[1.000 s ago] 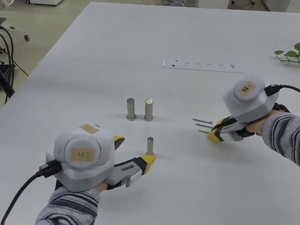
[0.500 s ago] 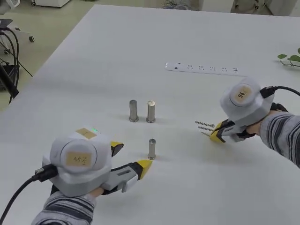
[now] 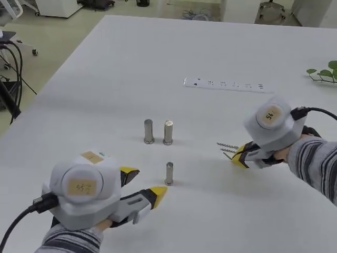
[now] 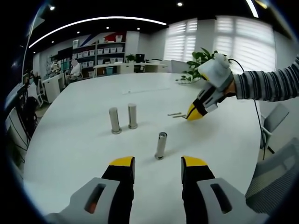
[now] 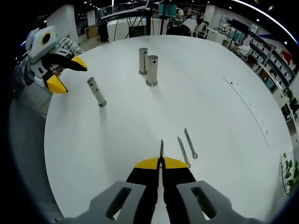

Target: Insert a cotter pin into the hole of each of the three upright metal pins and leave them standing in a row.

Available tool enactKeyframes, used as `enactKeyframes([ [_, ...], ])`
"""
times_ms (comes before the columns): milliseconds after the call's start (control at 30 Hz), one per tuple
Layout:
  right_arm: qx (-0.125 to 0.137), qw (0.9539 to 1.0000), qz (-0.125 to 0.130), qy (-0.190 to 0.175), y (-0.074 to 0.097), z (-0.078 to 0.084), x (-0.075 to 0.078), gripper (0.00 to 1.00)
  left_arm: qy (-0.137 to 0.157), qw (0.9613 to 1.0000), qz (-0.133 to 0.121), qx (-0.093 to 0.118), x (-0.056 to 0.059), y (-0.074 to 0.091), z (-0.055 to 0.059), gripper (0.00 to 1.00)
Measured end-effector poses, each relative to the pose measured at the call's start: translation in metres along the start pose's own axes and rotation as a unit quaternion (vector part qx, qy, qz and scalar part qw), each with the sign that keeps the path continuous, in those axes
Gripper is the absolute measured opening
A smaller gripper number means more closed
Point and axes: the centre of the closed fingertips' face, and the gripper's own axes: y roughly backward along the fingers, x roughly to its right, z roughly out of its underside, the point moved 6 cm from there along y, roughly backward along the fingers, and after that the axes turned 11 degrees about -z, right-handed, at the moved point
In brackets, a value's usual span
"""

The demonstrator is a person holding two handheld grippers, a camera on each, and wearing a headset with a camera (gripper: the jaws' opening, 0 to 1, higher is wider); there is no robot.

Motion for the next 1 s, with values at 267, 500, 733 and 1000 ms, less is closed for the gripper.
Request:
enactKeyframes([
  [267, 0.02, 0.9963, -0.004, 0.084, 0.011, -0.015, -0.032, 0.0, -0.007, 0.9998, 0.016, -0.001, 0.008, 0.004, -0.005, 0.33],
  [500, 0.031, 0.9915, -0.022, 0.125, 0.014, -0.025, -0.06, 0.0, 0.014, 0.9991, 0.04, 0.003, 0.016, 0.009, -0.01, 0.3],
  [733, 0.044, 0.9845, -0.039, 0.166, 0.014, -0.035, -0.088, 0.0, 0.023, 0.9981, 0.057, 0.005, 0.023, 0.013, -0.013, 0.27],
  [1000, 0.048, 0.9691, -0.043, 0.238, 0.014, -0.045, -0.113, 0.0, 0.043, 0.9954, 0.085, 0.005, 0.033, 0.016, -0.015, 0.26],
])
